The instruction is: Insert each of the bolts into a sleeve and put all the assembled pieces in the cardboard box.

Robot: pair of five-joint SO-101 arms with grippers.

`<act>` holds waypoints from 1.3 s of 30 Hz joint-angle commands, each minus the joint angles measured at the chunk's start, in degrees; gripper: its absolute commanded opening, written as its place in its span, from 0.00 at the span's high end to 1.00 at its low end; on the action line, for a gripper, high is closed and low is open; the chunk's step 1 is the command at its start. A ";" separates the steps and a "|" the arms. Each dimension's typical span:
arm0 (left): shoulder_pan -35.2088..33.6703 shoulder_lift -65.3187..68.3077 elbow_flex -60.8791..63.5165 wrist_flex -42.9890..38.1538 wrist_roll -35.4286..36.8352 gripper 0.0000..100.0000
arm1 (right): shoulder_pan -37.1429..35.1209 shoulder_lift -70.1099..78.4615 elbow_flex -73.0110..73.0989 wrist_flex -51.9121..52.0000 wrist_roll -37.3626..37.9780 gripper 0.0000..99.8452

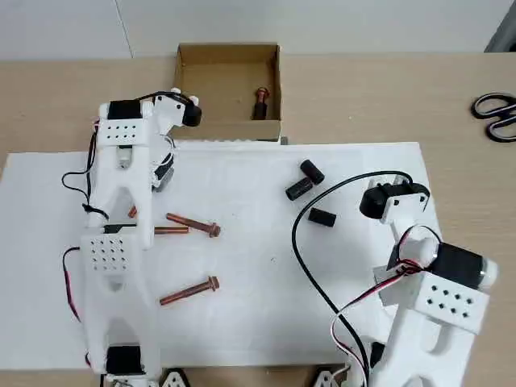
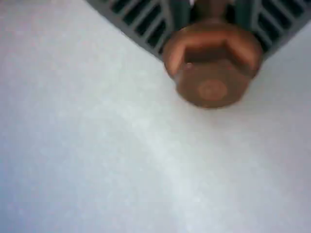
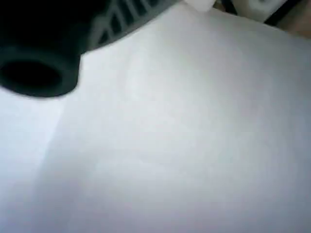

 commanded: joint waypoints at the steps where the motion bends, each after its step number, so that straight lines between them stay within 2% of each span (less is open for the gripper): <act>1: 0.70 -2.81 -1.01 0.79 1.49 0.99 | 0.40 -1.01 -2.64 0.92 0.26 1.00; 5: 1.23 -13.71 -0.13 0.79 4.13 0.99 | -0.84 -1.01 -8.79 3.82 0.26 1.00; 9: 4.84 -25.49 5.23 0.79 5.27 0.99 | -4.79 -1.01 -12.92 5.49 0.18 1.00; 12: 7.91 -33.93 10.42 0.79 5.98 0.99 | -7.96 -1.01 -15.38 5.49 -4.57 0.99; 15: 9.85 -40.79 15.25 0.79 10.99 0.99 | -12.26 -1.01 -18.11 5.23 -10.81 0.99; 20: 10.55 -50.73 21.67 0.79 18.55 0.99 | -19.38 -1.01 -21.54 4.97 -13.10 1.00; 26: 10.46 -60.48 23.69 0.70 19.60 0.99 | -24.84 -1.10 -21.63 0.84 -13.27 1.00; 34: 10.81 -68.75 23.78 0.70 38.51 0.99 | -34.95 -10.86 -14.33 -13.76 -29.54 1.00; 39: 10.73 -69.10 28.62 0.70 46.86 0.99 | -40.13 -19.65 -3.43 -22.37 -30.86 1.00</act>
